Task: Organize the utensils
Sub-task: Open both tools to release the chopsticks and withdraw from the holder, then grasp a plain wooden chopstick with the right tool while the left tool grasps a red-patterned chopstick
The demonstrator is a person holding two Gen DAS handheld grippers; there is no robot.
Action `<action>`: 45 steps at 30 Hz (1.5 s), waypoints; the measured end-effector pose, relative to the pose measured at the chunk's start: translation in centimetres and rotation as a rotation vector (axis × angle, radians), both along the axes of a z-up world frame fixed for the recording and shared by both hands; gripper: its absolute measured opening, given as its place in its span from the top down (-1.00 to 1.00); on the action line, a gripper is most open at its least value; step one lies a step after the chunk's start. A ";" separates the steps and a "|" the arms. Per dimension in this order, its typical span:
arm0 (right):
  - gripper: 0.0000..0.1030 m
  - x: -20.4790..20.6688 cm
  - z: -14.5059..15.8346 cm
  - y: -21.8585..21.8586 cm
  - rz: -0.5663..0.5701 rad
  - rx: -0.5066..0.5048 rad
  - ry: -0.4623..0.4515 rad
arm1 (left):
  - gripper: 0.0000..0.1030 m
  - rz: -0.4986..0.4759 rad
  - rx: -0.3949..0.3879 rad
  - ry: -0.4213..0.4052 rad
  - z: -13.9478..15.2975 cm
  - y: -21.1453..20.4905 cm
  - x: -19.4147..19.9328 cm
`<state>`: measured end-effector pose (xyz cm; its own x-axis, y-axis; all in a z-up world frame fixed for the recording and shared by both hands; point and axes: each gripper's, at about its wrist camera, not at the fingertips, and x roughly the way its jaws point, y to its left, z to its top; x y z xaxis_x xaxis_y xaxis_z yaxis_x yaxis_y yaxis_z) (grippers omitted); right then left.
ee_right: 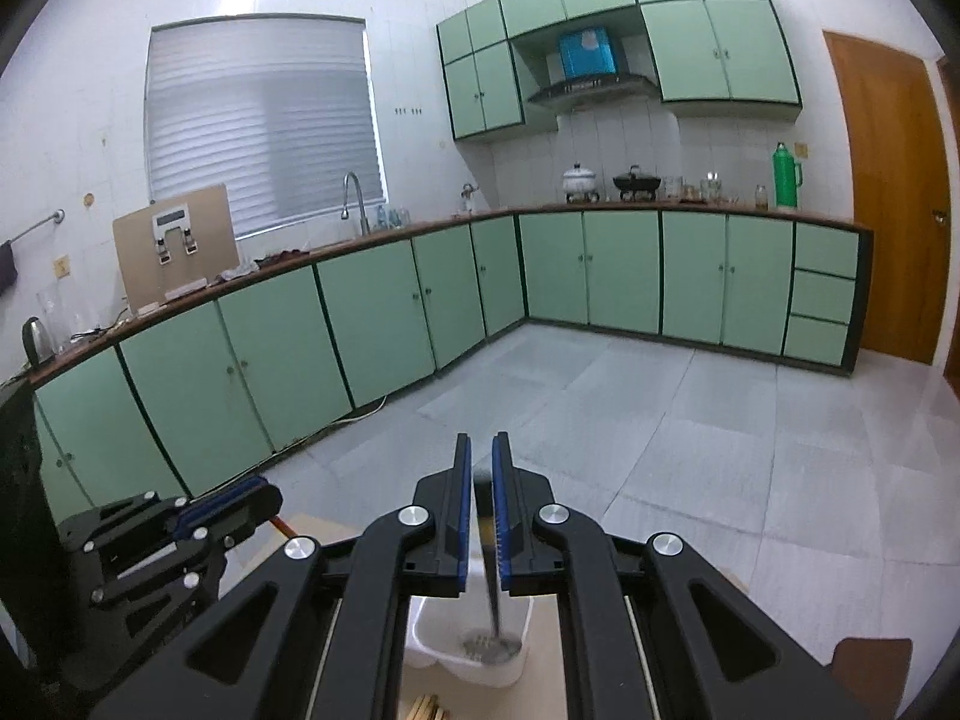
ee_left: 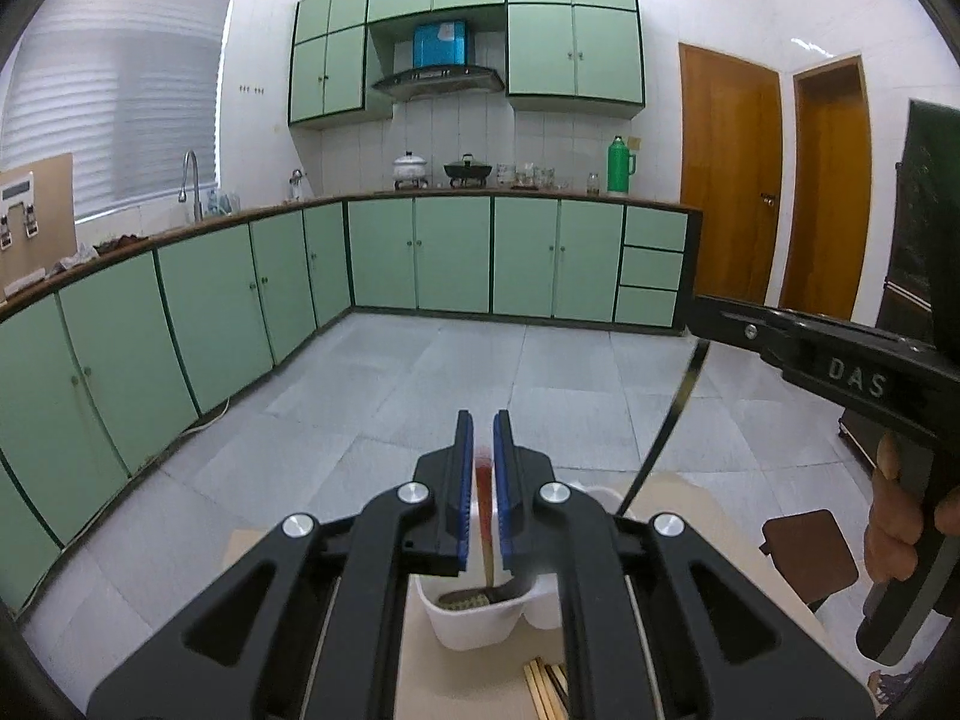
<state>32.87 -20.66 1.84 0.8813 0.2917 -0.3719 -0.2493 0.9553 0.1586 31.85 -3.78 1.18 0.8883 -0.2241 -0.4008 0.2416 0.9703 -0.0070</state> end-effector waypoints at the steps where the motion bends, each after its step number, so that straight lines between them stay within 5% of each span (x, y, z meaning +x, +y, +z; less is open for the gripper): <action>1: 0.83 -0.2 -0.2 -0.1 -0.001 0.001 0.005 | 0.80 0.002 -0.003 0.002 -0.1 0.2 -0.1; 6: 0.25 -1.6 -0.7 -1.5 -0.018 0.022 0.021 | 0.54 0.002 -0.017 0.003 -0.3 1.4 -1.6; 15: -0.23 -8.7 -5.0 -3.0 -0.032 0.026 0.079 | 0.03 0.025 -0.020 0.057 -3.7 3.2 -8.0; 28: -0.29 -19.4 -17.4 -0.5 -0.016 0.004 0.373 | -0.12 0.019 0.012 0.343 -14.7 4.4 -17.0; 38: -0.27 -22.0 -20.7 2.4 0.024 -0.091 0.458 | -0.12 0.044 0.021 0.449 -18.8 4.3 -19.5; 45: -0.03 -22.2 -22.0 3.8 0.028 -0.130 0.486 | -0.12 0.046 0.024 0.466 -19.3 4.3 -20.2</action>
